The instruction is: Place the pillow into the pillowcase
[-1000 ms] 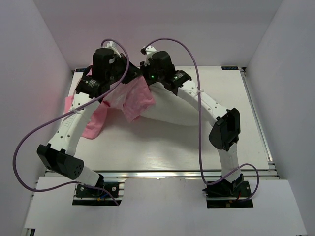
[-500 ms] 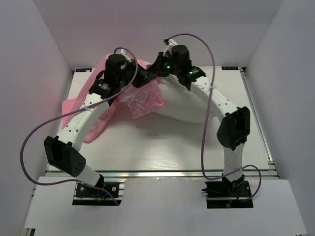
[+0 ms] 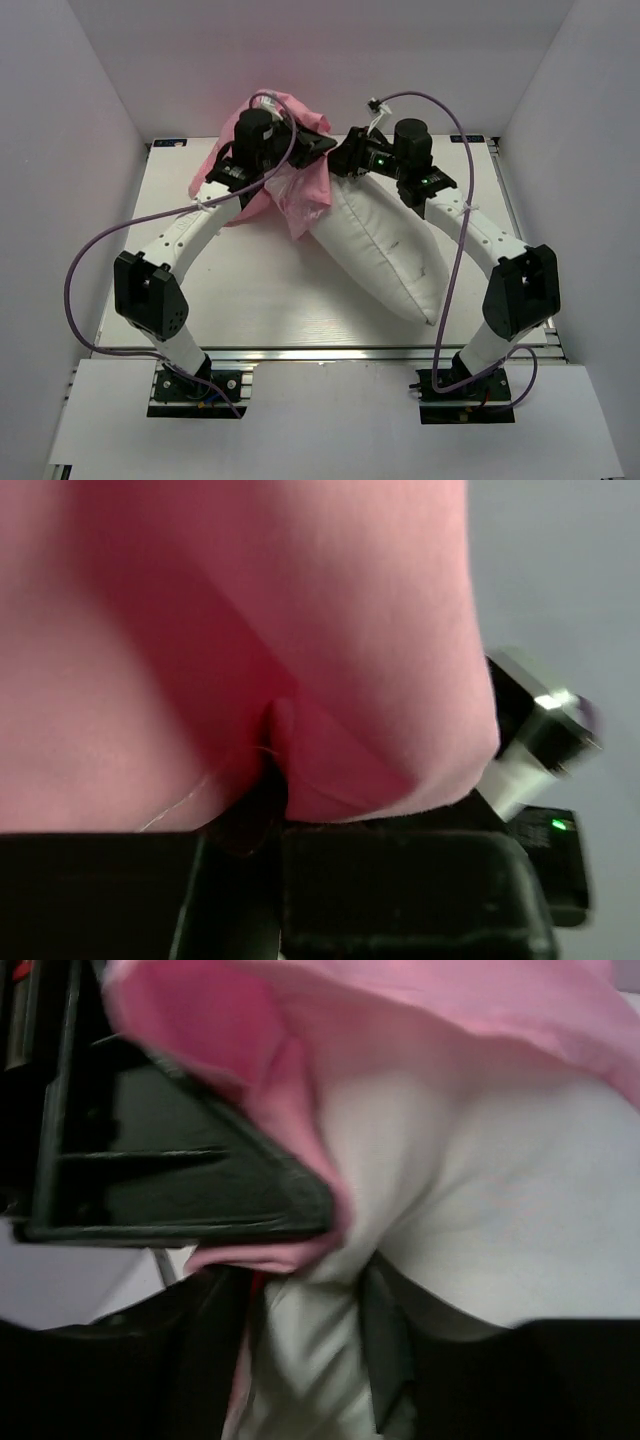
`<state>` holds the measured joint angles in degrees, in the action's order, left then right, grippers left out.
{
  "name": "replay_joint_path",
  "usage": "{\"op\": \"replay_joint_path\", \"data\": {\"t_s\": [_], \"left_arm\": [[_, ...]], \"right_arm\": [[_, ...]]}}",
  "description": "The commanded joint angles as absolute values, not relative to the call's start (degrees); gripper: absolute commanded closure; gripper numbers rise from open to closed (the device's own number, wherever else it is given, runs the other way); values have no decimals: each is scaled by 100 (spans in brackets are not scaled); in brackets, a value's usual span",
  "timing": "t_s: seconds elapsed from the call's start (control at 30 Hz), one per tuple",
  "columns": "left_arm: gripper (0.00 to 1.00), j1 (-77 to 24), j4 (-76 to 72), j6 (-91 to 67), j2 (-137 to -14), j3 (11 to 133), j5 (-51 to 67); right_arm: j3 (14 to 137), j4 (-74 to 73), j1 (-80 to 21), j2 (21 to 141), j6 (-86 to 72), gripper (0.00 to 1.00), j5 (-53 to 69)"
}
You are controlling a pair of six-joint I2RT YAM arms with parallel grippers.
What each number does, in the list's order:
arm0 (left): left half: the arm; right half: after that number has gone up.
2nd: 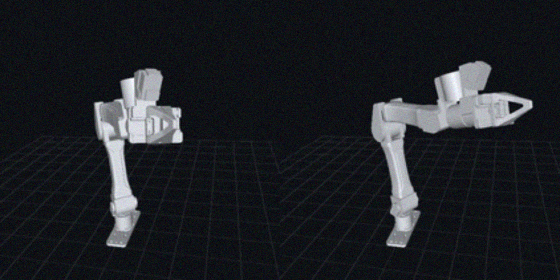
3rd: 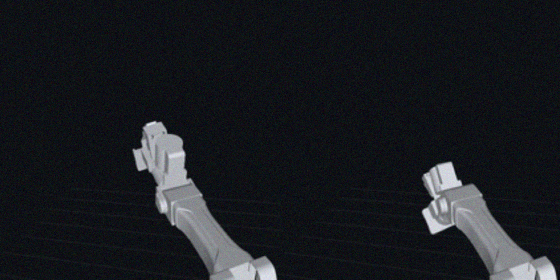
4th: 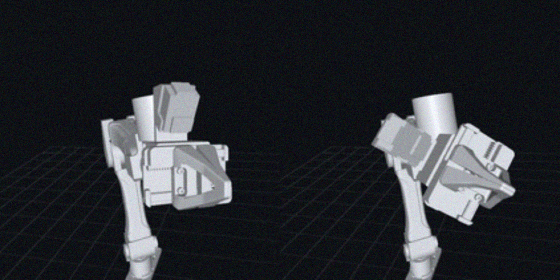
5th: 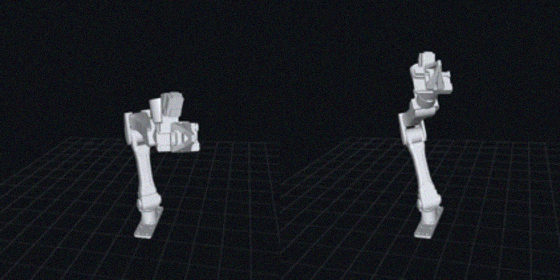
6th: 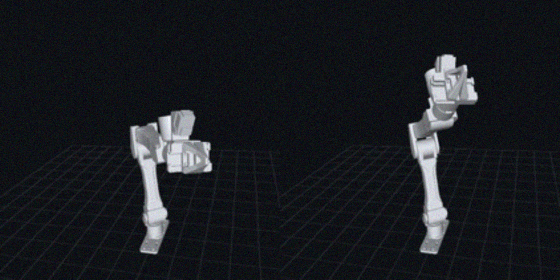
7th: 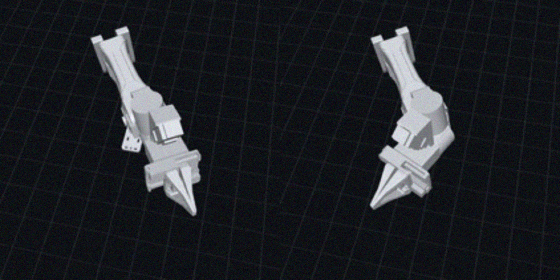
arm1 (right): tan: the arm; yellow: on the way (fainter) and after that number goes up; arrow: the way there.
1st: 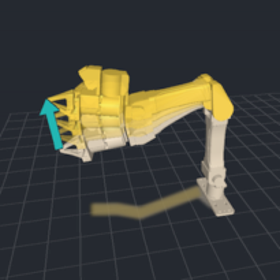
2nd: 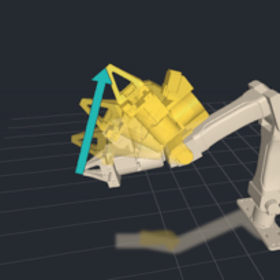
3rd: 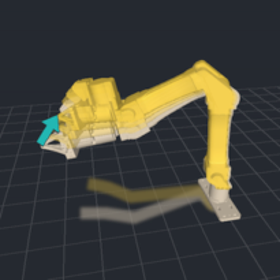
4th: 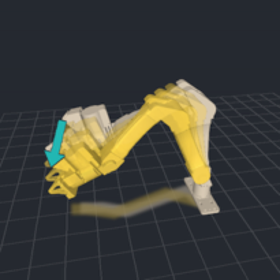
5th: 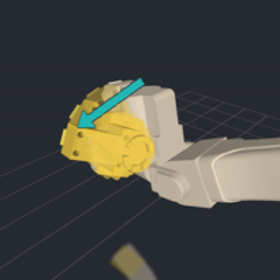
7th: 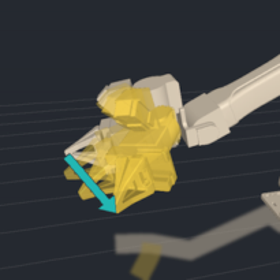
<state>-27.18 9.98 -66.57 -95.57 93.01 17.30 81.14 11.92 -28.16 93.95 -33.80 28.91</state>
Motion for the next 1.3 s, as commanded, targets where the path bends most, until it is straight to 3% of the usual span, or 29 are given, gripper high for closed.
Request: {"op": "replay_joint_path", "data": {"t_s": [0.0,0.27,0.43,0.6,0.83,0.87,0.93,0.97,1.0,1.07,1.27], "left_arm": [[100,-2777,-138,-7153,-9387,8276,1819],[93,-2707,-71,-7216,-8342,5996,1512],[90,-2575,290,-7207,-7647,5292,1362],[90,-2452,518,-7207,-7050,4957,1345],[90,-2435,1045,-7067,-6786,5045,1625],[91,-2435,1194,-7049,-6733,5054,1669],[94,-2408,1414,-6970,-6532,5150,1757],[94,-2408,1737,-6857,-6452,5203,1775],[95,-2391,1923,-6795,-6373,5273,1775],[98,-2391,2380,-6724,-6109,5405,1819],[100,-2434,2900,-7135,-5372,5152,2320]], "right_arm": [[8471,1031,-3103,9439,-2167,45,3718],[8807,-842,-2567,8869,-406,34,3621],[8990,-2359,-2522,8376,526,11,3402],[8834,-3655,-2619,8201,984,11,3401],[7348,-2752,-4374,8023,608,11,2128],[7269,-2429,-4499,8155,546,13,2005],[7189,-2111,-4701,8629,335,32,1297],[7233,-1822,-4702,9040,290,47,1135],[7451,-1724,-4702,9244,212,75,899],[7733,-1513,-4667,9667,-191,100,196],[8620,-299,-4641,10324,-904,100,-483]]}}
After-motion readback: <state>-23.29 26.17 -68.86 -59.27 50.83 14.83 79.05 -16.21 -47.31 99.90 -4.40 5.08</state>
